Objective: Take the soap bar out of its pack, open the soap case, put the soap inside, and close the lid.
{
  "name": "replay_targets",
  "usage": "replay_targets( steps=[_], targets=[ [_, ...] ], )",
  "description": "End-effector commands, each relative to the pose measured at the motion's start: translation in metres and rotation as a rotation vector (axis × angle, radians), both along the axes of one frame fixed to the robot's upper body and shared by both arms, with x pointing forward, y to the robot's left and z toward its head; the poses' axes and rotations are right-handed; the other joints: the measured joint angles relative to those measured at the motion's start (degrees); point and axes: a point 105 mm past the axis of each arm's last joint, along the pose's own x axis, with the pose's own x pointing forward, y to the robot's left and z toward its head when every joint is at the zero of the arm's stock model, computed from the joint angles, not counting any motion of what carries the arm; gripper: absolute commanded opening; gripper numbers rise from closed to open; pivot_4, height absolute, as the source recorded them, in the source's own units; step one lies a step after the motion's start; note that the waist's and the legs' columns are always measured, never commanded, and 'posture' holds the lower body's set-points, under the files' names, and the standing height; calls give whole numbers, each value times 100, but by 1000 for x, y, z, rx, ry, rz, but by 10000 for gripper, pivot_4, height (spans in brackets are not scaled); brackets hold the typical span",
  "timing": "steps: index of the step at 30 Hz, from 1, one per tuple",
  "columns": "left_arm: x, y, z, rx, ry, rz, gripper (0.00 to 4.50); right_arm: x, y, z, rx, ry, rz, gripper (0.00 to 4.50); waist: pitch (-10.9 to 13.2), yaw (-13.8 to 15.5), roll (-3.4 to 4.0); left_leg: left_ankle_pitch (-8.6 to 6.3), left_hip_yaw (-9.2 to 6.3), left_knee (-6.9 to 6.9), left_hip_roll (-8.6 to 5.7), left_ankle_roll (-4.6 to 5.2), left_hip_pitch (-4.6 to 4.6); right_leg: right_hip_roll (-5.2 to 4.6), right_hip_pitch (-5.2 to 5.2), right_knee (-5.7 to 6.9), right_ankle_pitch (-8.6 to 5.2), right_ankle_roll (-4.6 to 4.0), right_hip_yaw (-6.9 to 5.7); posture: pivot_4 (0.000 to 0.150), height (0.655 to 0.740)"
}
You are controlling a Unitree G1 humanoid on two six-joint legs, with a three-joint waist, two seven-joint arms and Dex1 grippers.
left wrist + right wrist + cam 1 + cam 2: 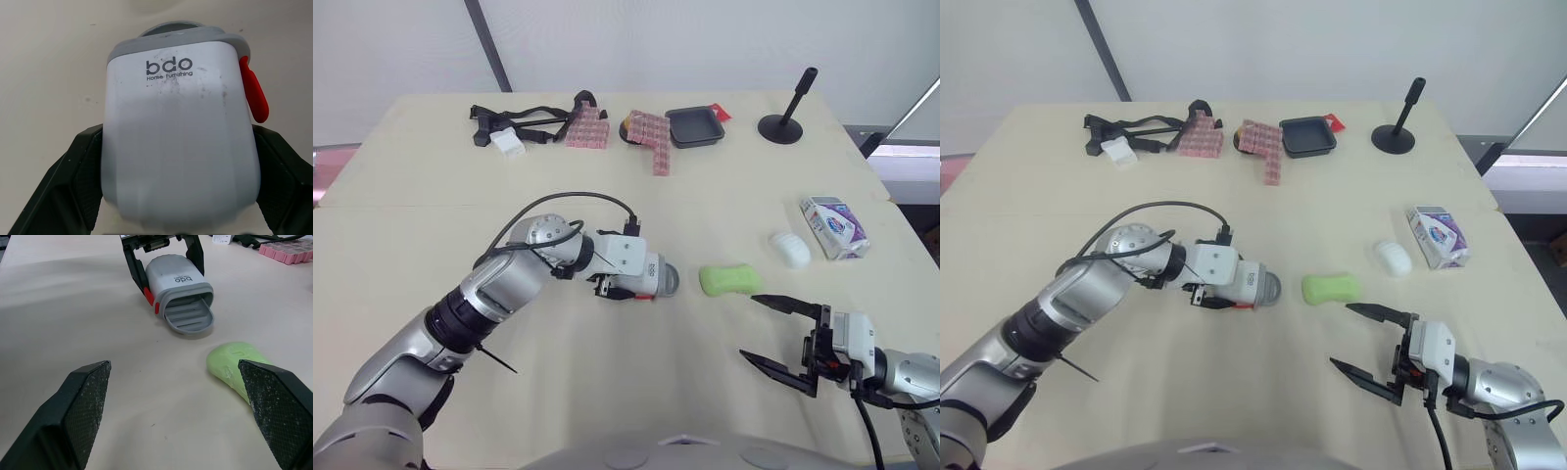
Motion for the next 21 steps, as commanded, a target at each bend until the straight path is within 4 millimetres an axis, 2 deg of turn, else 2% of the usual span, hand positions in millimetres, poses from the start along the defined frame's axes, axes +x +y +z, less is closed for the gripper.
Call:
replay_targets(
  steps=[1, 10, 21],
  targets=[
    [-2, -6, 12, 6, -71, -44, 34702, 0, 1, 4, -11, -28, 9, 44745, 0, 3, 0, 0, 0, 0, 0, 0, 0, 0, 0, 0, 0, 0, 0, 1500, 7400],
    [-4, -7, 12, 14, -42, -43, 34702, 1, 1, 4, -18, -29, 8, 44745, 0, 3, 0, 0, 0, -1, 0, 0, 0, 0, 2, -1, 0, 0, -1, 1500, 7400],
    [8, 35, 10, 70, -33, 28, 34702, 3, 4, 7, -17, -35, 9, 44745, 0, -4, 1, 0, 0, -4, 0, -1, 3, -1, 3, -3, 0, 0, -4, 1500, 7400]
  ],
)
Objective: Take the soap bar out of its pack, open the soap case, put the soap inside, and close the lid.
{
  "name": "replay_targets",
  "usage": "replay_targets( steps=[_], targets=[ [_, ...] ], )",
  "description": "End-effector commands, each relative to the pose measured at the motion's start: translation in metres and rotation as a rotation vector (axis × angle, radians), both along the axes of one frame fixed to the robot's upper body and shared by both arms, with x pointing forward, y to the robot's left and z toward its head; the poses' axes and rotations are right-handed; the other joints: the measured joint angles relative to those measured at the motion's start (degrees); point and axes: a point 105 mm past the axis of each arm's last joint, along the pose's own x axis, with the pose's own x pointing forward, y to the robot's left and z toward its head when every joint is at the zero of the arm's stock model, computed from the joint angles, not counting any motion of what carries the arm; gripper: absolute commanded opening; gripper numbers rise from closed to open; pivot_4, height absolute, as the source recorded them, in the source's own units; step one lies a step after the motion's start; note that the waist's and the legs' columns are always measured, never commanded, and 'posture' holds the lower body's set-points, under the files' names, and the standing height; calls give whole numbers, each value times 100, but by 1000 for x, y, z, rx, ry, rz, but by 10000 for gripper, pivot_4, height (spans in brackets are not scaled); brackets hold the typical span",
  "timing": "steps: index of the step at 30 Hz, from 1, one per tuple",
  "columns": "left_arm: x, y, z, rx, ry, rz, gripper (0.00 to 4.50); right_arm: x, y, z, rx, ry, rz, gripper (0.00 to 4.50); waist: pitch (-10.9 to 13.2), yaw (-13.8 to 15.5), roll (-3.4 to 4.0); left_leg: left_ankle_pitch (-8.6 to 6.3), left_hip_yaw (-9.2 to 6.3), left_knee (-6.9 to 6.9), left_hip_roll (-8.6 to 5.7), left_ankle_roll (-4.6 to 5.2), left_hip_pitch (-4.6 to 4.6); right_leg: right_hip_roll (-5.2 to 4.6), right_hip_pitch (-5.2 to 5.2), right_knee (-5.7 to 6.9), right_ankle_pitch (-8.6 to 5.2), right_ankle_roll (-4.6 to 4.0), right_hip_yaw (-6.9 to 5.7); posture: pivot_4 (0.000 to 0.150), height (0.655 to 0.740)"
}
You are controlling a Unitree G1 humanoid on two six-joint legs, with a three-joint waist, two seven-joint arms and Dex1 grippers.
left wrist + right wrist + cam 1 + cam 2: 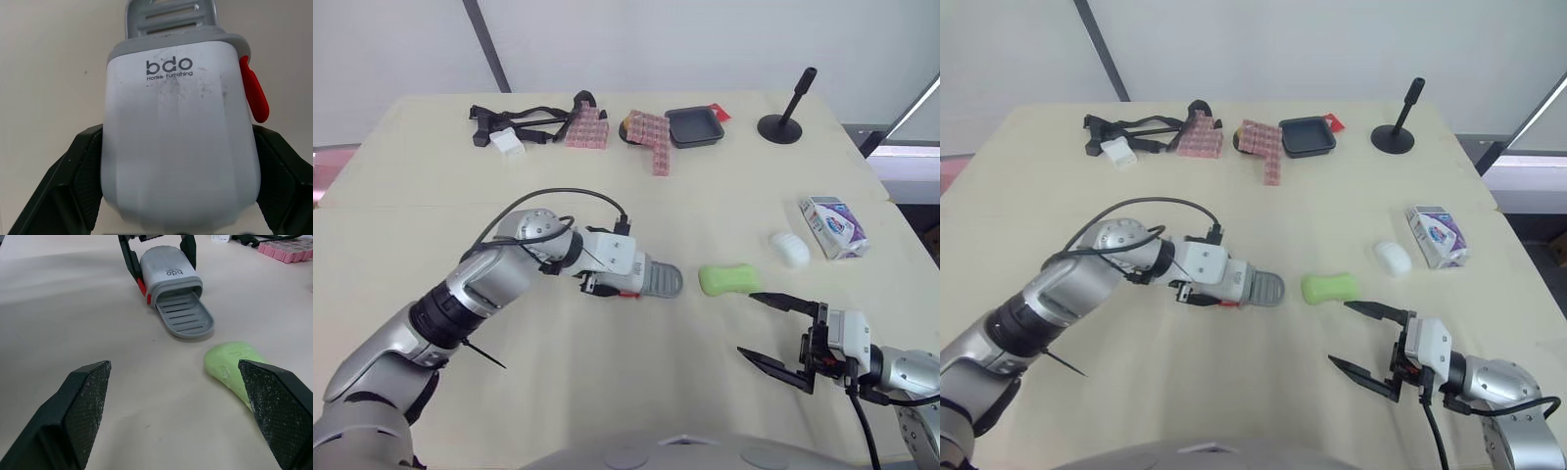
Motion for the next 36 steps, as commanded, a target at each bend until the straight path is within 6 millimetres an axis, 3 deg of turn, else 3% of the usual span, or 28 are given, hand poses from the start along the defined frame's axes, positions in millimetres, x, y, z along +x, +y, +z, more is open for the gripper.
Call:
replay_targets(
  steps=[1, 6, 22, 23, 30, 36],
  targets=[
    [1, 11, 6, -11, -9, 10, 34702, -1, 2, 7, -6, -30, 16, 44745, 0, 0, 0, 0, 0, -1, 0, 0, 0, 0, 0, -1, 0, 0, 0, 1500, 7400],
    [5, 33, -1, 31, -11, 50, 34702, 0, 3, 9, -8, -33, 23, 44745, 0, -3, 0, 1, 0, -9, 0, -2, 2, 1, 1, -5, 0, 0, -1, 1500, 7400],
    [7, 37, -8, -174, 28, 10, 34702, 3, 4, 11, -13, -33, 31, 44745, 0, 0, 0, 5, 2, -28, -1, -7, 24, -1, 14, -10, 0, 0, -2, 1500, 7400],
    [8, 37, -7, -190, 24, 8, 44846, 3, 4, 11, -13, -33, 31, 45000, 0, 1, 0, 5, 2, -28, -1, -7, 24, -1, 14, -10, 0, 0, -2, 1500, 7400],
    [7, 32, 12, -338, 11, -45, 44938, 3, 3, 12, -17, -33, 32, 45000, 1, 2, -2, 5, 1, -29, -1, -7, 21, -2, 14, -13, 0, 0, -3, 1500, 7400],
    [-2, 46, 26, -406, 40, -73, 44938, 4, 0, 14, -23, -36, 33, 45000, 1, -11, -2, 5, 2, -33, 0, -7, 23, -1, 12, -14, 0, 0, -3, 1500, 7400]
  ],
)
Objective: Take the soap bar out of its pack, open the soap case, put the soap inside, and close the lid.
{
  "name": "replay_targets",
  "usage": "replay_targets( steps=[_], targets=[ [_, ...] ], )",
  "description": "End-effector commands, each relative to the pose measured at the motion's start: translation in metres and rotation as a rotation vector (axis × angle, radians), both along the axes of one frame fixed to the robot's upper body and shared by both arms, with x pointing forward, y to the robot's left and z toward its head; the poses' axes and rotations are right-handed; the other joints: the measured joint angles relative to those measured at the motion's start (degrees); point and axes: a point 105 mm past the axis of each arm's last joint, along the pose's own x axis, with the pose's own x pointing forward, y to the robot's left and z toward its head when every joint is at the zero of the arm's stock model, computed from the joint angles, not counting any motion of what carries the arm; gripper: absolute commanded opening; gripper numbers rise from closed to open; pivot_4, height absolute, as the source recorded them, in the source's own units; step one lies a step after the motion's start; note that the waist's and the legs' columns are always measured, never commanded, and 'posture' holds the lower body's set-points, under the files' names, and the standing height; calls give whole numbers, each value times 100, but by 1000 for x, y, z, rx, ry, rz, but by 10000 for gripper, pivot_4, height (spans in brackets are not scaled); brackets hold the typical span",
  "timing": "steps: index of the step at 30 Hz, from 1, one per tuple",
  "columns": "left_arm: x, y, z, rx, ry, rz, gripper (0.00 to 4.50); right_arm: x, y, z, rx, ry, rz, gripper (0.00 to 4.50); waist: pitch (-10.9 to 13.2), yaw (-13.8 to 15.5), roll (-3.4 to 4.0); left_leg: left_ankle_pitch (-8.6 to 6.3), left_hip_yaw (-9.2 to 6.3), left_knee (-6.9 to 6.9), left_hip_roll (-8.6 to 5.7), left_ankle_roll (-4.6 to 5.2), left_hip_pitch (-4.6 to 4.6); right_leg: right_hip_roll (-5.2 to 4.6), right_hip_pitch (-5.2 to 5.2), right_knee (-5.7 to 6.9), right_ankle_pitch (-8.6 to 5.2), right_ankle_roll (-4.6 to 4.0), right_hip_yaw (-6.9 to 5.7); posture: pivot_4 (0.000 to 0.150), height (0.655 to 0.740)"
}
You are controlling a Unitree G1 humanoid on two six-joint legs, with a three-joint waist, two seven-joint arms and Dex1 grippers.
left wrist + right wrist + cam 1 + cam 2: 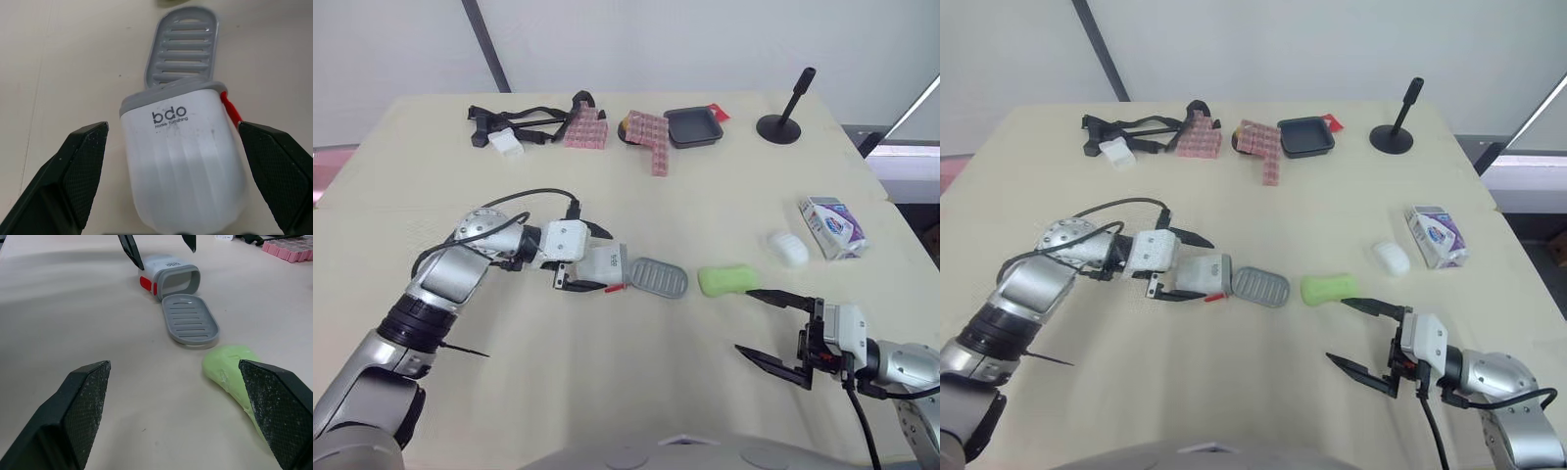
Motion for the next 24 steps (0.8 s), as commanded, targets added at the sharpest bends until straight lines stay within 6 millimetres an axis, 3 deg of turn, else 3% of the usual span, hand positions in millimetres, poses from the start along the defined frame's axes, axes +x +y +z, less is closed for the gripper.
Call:
replay_targets(
  steps=[1, 7, 9, 17, 24],
  targets=[
    [-4, 11, 21, -89, -20, -7, 44938, 0, -3, 11, -5, -41, 9, 45000, 0, -2, 0, 0, 0, 0, 0, 0, 0, 0, 0, 0, 0, 0, 0, 1500, 7400],
    [-6, 18, 54, -347, -36, 67, 44938, -1, -9, 16, -50, -45, 36, 45000, 0, 14, 0, 0, 0, -2, -1, 1, -3, -3, -1, -4, 0, 0, -3, 1500, 7400],
    [-12, 21, 55, -420, -5, 114, 44938, 2, -10, 21, -74, -54, 56, 45000, 0, -8, 0, 0, 1, -2, -1, 1, -4, -3, 0, -6, 0, 0, -2, 1500, 7400],
    [-58, 37, 16, -505, 152, 280, 44938, 20, 2, 49, -146, -87, 133, 45000, 3, -57, -5, -1, 3, -14, 1, 1, -1, -1, 2, -24, 1, 1, -2, 1500, 7400],
    [-91, 43, -20, -443, 200, 286, 44938, 46, 8, 59, -273, -32, 153, 45000, 4, -11, -12, 0, -1, -25, 4, 3, 2, -1, 6, -36, 0, 2, -10, 1500, 7400]
  ],
)
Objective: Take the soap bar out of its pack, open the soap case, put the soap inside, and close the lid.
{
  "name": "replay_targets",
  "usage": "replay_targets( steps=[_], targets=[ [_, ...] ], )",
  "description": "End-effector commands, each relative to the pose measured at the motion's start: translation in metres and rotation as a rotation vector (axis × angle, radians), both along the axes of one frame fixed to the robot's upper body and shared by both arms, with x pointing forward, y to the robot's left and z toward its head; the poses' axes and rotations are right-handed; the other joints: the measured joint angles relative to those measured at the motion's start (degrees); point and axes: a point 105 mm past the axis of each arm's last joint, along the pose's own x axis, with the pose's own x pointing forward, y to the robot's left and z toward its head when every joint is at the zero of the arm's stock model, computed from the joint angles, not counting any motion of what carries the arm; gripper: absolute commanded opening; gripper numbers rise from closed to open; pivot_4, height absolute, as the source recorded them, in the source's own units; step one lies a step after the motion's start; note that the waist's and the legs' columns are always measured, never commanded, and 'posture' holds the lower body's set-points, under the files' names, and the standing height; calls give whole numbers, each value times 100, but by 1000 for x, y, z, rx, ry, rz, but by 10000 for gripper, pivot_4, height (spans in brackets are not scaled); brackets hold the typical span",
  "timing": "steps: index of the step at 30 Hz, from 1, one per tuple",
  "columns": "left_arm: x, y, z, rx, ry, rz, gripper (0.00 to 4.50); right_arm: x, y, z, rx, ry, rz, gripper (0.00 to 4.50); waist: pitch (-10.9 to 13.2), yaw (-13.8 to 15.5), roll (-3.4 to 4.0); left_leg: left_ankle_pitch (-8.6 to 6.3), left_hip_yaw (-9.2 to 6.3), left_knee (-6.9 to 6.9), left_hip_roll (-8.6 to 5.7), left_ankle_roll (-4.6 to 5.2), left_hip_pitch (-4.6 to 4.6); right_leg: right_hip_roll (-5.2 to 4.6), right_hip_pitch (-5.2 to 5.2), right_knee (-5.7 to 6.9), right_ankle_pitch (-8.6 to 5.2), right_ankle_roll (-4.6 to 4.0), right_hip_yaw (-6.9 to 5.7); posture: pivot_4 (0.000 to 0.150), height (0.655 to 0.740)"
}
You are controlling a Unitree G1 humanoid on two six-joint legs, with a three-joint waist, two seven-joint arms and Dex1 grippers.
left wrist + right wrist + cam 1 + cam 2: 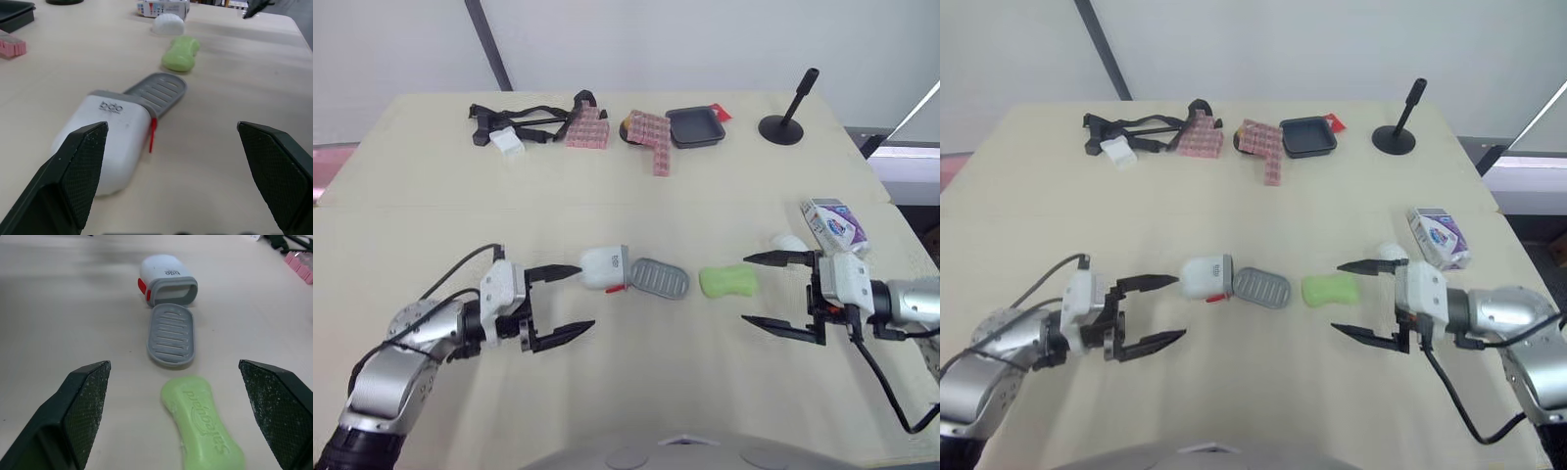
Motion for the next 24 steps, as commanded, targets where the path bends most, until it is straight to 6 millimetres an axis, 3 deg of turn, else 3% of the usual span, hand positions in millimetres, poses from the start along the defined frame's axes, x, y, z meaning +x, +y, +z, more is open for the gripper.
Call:
replay_targets(
  steps=[1, 10, 24],
  targets=[
    [-14, 3, -6, 41, -41, -43, 44938, 12, 2, 7, -69, 9, 0, 45000, 0, -18, 0, 0, 1, -2, 0, 0, 1, 0, 0, -1, 0, 0, 1, 1500, 7400],
    [-33, -4, -25, 58, 1, -163, 44938, 28, 8, -6, -241, 177, 17, 45000, 0, -41, 1, 3, 11, -16, -2, 1, 14, 1, -8, 0, 0, 0, 7, 1500, 7400],
    [-36, -10, -25, 46, -8, -173, 44938, 42, 30, -16, -323, 163, 71, 45000, -1, -10, 1, 6, 18, -16, 1, -3, 13, 4, -15, 23, -1, -1, 10, 1500, 7400]
  ],
)
